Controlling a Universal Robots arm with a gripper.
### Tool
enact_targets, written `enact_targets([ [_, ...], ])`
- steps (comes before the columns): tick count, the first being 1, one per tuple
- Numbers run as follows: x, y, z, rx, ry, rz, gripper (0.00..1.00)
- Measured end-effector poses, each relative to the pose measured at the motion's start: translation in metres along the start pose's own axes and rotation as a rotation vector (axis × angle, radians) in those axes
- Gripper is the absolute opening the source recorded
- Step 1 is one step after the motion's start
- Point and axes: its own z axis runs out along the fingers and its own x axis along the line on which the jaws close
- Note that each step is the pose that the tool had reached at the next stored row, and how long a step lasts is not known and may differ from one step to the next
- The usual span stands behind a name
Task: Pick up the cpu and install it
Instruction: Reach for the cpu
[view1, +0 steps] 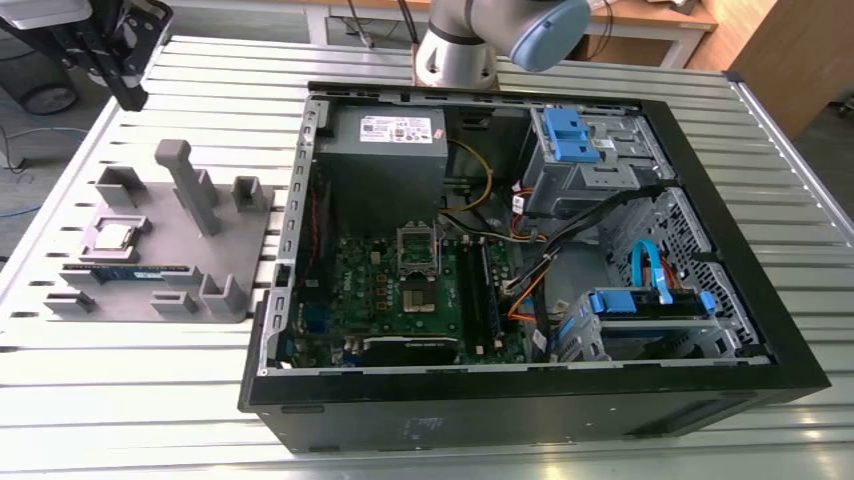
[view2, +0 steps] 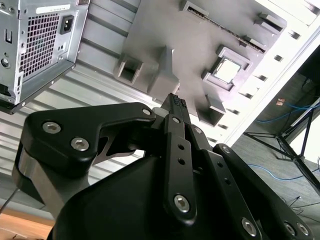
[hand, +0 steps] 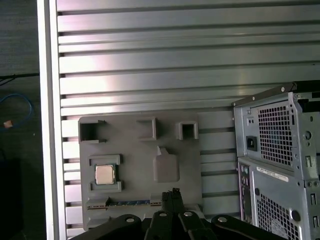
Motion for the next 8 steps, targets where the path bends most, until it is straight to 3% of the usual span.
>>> enact_targets([
  [8,0.0112,-0.0012,0.004,-0.0001,-0.0001,0.0,0.11],
])
